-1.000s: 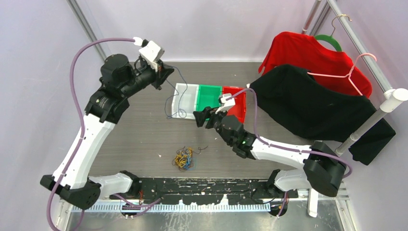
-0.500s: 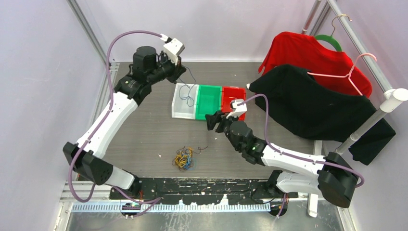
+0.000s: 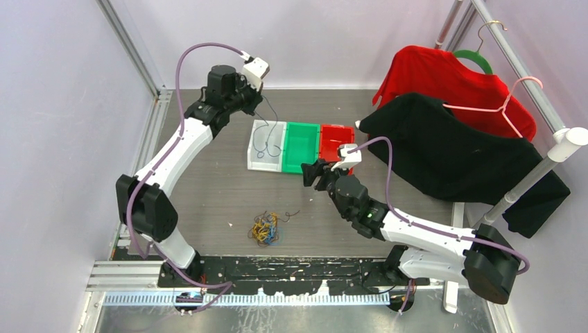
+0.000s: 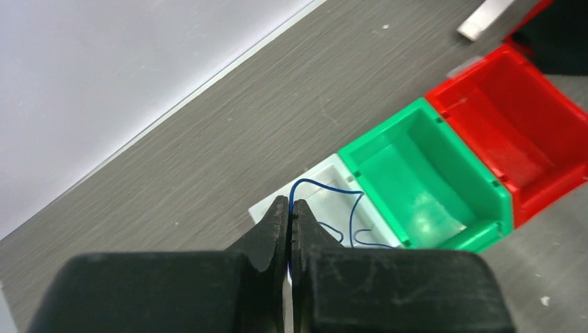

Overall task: Untangle the cables
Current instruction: Place the cable in the bin.

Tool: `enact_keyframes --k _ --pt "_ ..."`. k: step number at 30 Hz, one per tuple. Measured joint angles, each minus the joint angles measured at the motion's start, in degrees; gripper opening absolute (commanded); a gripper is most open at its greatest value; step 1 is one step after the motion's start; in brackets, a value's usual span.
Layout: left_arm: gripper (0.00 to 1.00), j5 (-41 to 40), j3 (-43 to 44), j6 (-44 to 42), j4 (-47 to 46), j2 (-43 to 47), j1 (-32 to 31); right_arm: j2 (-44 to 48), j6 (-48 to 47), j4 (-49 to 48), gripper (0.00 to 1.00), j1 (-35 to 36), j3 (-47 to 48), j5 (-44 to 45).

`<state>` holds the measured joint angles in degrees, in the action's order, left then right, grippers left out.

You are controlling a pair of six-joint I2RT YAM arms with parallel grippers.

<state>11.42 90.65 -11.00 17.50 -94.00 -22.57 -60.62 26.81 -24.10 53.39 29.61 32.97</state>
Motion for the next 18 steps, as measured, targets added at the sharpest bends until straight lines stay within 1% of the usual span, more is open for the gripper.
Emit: enact_keyframes --k 8,15,18 --pt "0.0 -4.8 0.0 -3.8 -1.3 -2.8 0.9 -2.2 0.0 0.0 0.7 -0.3 0.0 0.2" --pt "0.0 -5.2 0.1 -4.9 -1.0 -4.9 0.5 -4.2 -0.1 0.0 0.7 -0.7 0.0 0.3" --pt "0.0 -4.4 1.5 -4.7 1.6 -8.0 -0.2 -4.2 0.0 0.0 0.7 -1.0 0.0 0.4"
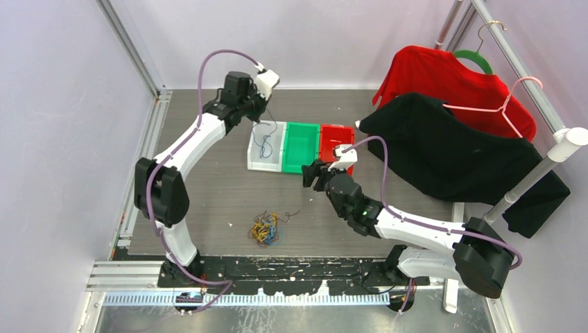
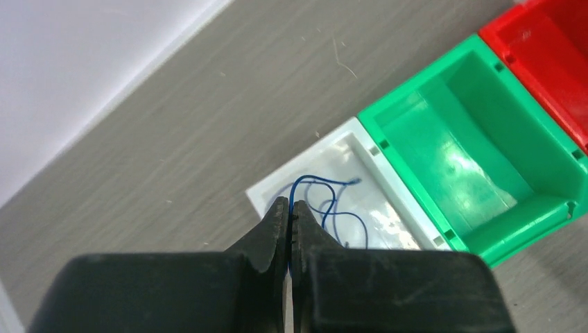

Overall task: Untangle the cables
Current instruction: Place the cable in the bin.

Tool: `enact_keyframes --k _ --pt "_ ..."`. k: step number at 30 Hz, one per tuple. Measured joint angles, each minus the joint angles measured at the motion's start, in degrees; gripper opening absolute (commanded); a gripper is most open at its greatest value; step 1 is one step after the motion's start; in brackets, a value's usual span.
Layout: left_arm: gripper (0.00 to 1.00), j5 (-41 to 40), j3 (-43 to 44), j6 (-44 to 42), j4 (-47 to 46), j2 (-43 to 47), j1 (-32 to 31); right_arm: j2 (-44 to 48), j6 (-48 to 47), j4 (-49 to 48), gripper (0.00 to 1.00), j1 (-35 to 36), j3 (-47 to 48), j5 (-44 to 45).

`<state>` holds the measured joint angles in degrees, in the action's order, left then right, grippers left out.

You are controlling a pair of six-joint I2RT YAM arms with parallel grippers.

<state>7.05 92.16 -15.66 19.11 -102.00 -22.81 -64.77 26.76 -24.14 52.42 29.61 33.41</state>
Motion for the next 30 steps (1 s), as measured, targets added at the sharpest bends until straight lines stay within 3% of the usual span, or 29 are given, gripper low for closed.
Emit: enact_keyframes --k 10,27,30 --pt "0.0 -2.6 0.5 -0.9 6.1 -7.3 -2.7 0.7 0.0 1.1 0.7 -1.3 -0.1 0.2" --pt "0.0 -8.9 -2.3 -5.9 4.3 -16.2 -4.9 4.3 0.4 5.0 0.7 -2.1 -0.6 0.2" --pt "0.13 -8.9 -2.1 -6.0 4.5 -17.2 -4.9 4.9 0.4 5.7 0.7 -2.3 -0.6 0.2"
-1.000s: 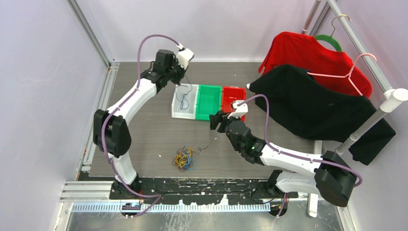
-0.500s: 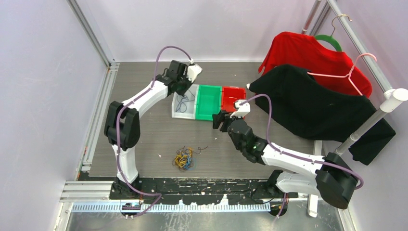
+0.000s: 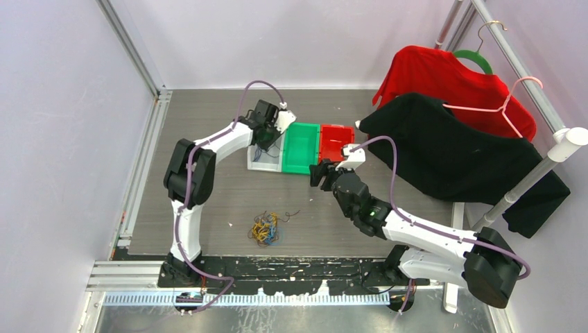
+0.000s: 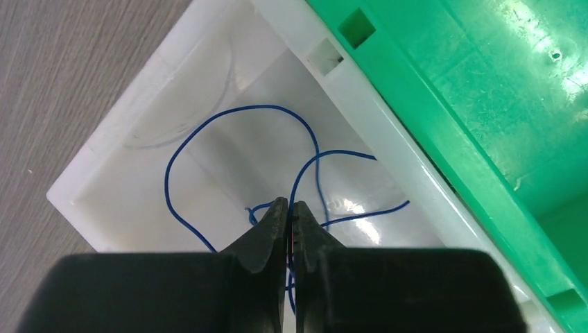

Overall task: Untangle the cables
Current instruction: Place the cable in the bin.

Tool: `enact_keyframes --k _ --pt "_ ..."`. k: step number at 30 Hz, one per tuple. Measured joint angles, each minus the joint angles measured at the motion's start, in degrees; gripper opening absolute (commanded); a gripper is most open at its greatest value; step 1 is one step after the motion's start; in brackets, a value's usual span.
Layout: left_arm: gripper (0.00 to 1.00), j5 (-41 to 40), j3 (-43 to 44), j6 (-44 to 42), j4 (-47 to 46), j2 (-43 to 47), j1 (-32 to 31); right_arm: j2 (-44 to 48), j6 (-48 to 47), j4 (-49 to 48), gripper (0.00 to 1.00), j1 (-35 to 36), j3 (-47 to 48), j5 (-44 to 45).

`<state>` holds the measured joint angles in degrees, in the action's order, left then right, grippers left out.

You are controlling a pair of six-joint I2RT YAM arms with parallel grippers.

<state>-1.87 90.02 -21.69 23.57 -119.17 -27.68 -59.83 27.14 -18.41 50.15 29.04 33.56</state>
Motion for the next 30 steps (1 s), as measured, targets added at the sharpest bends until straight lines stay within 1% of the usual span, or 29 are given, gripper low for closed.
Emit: enact_keyframes --k 3,8,10,12,18,21,23,27,29,30 --pt "0.3 0.7 1.9 0.2 2.1 -0.5 0.4 0.1 0.0 0.7 0.67 0.0 0.0 -0.1" --pt "0.58 4.3 7.6 1.3 6.5 -0.2 1.7 0.1 0.0 1.6 0.68 -0.3 0.0 -1.0" --pt "0.62 6.2 9.1 1.7 8.5 0.6 2.3 0.1 0.0 2.7 0.68 -0.3 0.3 -1.4" --pt "0.68 8.1 10.4 1.9 11.2 1.5 2.7 0.1 -0.1 3.7 0.68 -0.4 0.8 -1.8" --pt "0.69 11.0 14.3 1.7 17.3 3.0 3.4 0.1 -0.2 5.7 0.7 -0.5 2.7 -3.0" --pt "0.69 12.9 17.6 1.8 21.9 3.2 3.6 0.4 -0.2 6.8 0.72 -0.5 3.2 -3.8" --pt "0.69 14.4 18.2 1.8 24.2 4.5 3.8 0.3 -0.2 7.3 0.72 -0.5 3.3 -4.5" --pt "0.65 19.9 15.0 1.7 30.4 11.8 4.2 0.1 0.3 8.0 0.72 -0.5 3.3 -5.9" --pt "0.61 23.8 11.2 1.3 33.1 17.1 4.3 -0.3 0.7 8.1 0.72 -0.5 3.3 -6.7" --pt "0.59 26.5 7.8 0.7 34.8 21.0 4.3 -0.6 1.2 8.3 0.72 -0.5 3.3 -7.1"
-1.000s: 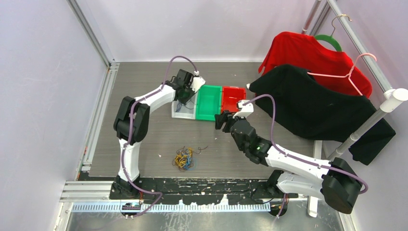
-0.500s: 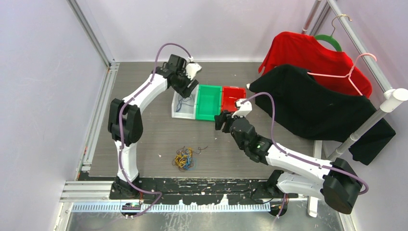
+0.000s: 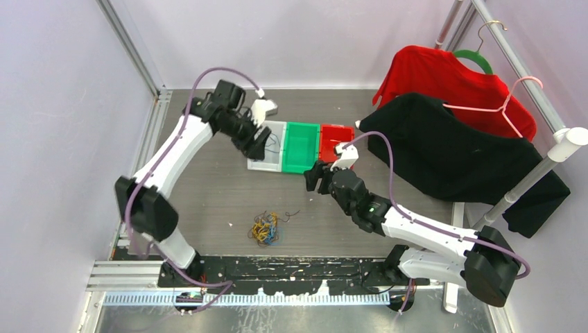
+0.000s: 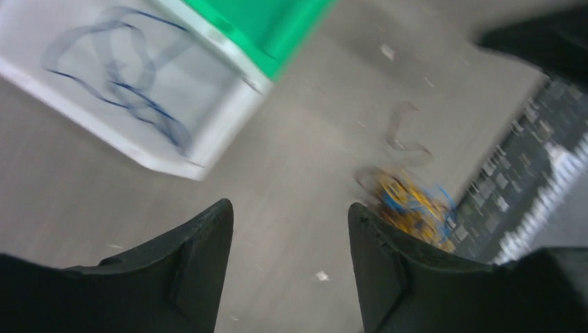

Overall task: Untangle the cables
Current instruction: Place the cable in the bin, then untie the cable.

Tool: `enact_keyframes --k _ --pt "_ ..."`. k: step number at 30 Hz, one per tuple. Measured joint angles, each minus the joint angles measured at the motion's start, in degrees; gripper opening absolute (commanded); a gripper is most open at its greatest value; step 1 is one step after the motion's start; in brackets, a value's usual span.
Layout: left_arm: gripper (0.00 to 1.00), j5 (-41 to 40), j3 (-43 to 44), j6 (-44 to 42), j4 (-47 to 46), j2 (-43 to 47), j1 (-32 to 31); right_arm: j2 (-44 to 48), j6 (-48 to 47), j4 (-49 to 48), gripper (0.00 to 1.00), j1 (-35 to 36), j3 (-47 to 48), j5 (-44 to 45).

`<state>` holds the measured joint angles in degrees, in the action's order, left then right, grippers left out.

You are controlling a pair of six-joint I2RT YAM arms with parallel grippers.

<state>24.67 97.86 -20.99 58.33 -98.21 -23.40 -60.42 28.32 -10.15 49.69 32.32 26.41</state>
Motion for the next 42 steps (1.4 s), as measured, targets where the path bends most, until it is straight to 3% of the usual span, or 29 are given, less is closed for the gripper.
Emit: enact_keyframes --k 5,11,18,29,31,34,36,42 --pt "0.51 7.4 -14.0 -2.5 6.6 11.1 -3.6 -0.7 1.9 3.0 0.69 0.0 0.2 -3.3" --pt "0.47 10.6 -28.0 -3.8 7.5 11.5 -8.6 -0.4 4.3 10.9 0.66 0.0 1.2 -11.0" --pt "0.42 10.0 -32.0 -6.7 4.4 11.4 -8.7 3.3 7.0 18.4 0.62 0.7 1.3 -16.5" --pt "0.35 10.0 -36.3 -5.3 -3.1 8.1 -8.7 3.8 9.4 17.3 0.59 1.2 1.3 -17.8" --pt "0.29 10.0 -37.1 -4.9 -3.9 7.7 -8.7 3.8 9.4 16.8 0.58 1.2 1.3 -18.0" --pt "0.09 9.9 -37.5 -4.5 -4.8 6.5 -8.7 3.8 9.4 15.8 0.56 1.2 1.3 -18.1" --pt "0.01 9.9 -37.4 -4.5 -4.9 5.9 -8.6 3.8 9.4 14.9 0.55 1.2 1.3 -18.2" --pt "0.0 10.3 -33.7 -4.5 -1.2 5.9 -8.1 2.7 9.6 11.1 0.59 1.2 1.2 -18.2"
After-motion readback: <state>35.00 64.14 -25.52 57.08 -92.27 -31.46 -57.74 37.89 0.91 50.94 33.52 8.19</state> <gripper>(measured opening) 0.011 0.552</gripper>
